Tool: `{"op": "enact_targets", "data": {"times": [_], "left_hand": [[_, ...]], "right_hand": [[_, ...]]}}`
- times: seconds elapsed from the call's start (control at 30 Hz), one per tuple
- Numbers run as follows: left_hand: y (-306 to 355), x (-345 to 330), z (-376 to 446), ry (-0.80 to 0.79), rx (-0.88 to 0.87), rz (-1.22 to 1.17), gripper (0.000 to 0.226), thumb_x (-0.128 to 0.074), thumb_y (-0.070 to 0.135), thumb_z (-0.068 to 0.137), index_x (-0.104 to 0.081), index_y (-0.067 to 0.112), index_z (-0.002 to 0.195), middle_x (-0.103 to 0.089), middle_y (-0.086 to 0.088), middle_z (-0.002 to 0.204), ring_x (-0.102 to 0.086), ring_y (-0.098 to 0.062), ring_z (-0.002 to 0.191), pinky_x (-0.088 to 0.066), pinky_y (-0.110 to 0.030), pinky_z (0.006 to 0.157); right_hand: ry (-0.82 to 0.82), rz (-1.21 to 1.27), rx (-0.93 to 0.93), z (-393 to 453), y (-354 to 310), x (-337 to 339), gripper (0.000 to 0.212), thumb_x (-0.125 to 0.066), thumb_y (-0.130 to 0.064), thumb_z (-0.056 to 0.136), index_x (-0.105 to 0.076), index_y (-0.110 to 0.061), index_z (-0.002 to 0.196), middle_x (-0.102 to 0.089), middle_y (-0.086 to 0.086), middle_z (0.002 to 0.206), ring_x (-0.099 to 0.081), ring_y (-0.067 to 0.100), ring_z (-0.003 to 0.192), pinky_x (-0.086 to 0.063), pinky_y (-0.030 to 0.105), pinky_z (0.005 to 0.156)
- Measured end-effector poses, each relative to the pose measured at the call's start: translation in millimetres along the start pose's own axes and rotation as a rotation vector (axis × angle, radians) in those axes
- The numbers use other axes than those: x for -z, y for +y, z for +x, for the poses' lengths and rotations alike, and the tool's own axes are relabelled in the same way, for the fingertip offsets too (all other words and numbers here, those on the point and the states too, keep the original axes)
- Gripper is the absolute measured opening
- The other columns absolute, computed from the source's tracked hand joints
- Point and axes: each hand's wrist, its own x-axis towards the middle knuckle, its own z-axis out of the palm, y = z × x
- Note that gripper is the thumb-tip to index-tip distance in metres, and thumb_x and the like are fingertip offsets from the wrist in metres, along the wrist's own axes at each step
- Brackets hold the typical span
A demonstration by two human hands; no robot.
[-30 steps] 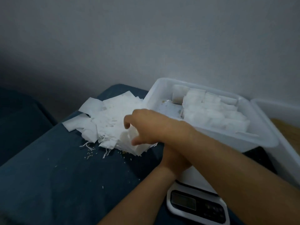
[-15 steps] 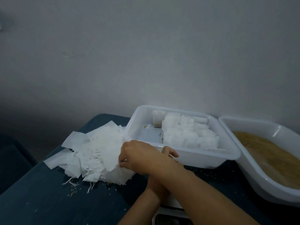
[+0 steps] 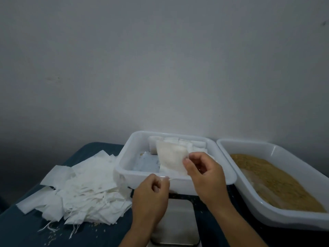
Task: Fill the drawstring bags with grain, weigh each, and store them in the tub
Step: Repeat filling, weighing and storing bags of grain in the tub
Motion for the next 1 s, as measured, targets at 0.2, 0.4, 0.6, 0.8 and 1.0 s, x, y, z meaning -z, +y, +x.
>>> {"op": "enact_targets", "data": {"times": [0.2, 0.4, 0.6, 0.8, 1.0], "left_hand": [[17, -2, -13, -0.126, -0.357, -0.123, 0.019, -0.065, 0.044, 0.094, -0.061, 0.031, 0.081, -0.066, 0.010, 0.081, -0.064, -0.013, 0.072, -0.046, -0.014, 0.061], [9, -10, -19, -0.347, -0.360, -0.178, 0.018, -0.070, 0.044, 0.091, -0.069, 0.026, 0.098, -0.074, 0.004, 0.091, -0.074, -0.017, 0.088, -0.058, -0.025, 0.076], [13, -6, -20, -0.400, -0.310, -0.202, 0.015, -0.068, 0.041, 0.094, -0.072, 0.026, 0.095, -0.074, -0.002, 0.081, -0.073, -0.019, 0.076, -0.058, -0.029, 0.072], [13, -5, -19, -0.360, -0.306, -0.117, 0.015, -0.068, 0.022, 0.101, -0.074, 0.029, 0.090, -0.075, 0.005, 0.084, -0.073, -0.015, 0.080, -0.061, -0.035, 0.074], [11, -6, -19, -0.203, -0.359, 0.016, 0.018, -0.075, 0.012, 0.091, -0.074, 0.030, 0.091, -0.073, 0.018, 0.079, -0.071, -0.007, 0.075, -0.055, -0.018, 0.067]], "right_hand": [[-0.075, -0.163, -0.055, -31, 23, 26, 0.007, -0.075, -0.035, 0.095, -0.075, -0.036, 0.088, -0.075, -0.016, 0.083, -0.071, 0.005, 0.079, -0.051, 0.011, 0.066], [-0.184, -0.031, -0.151, -56, 31, 19, 0.008, -0.081, -0.028, 0.092, -0.082, -0.036, 0.095, -0.078, -0.011, 0.085, -0.074, 0.008, 0.080, -0.060, 0.025, 0.072], [-0.185, 0.062, -0.209, -60, 28, 26, 0.009, -0.077, -0.026, 0.095, -0.083, -0.032, 0.095, -0.079, -0.005, 0.081, -0.074, 0.012, 0.072, -0.057, 0.021, 0.066], [-0.149, 0.042, -0.178, -59, 31, 26, 0.008, -0.074, -0.028, 0.097, -0.080, -0.025, 0.095, -0.078, -0.006, 0.084, -0.075, 0.015, 0.071, -0.058, 0.022, 0.064], [-0.029, -0.076, -0.147, -62, 38, 24, 0.012, -0.069, -0.025, 0.099, -0.071, -0.028, 0.088, -0.075, -0.013, 0.077, -0.072, 0.008, 0.067, -0.053, 0.015, 0.060]]}}
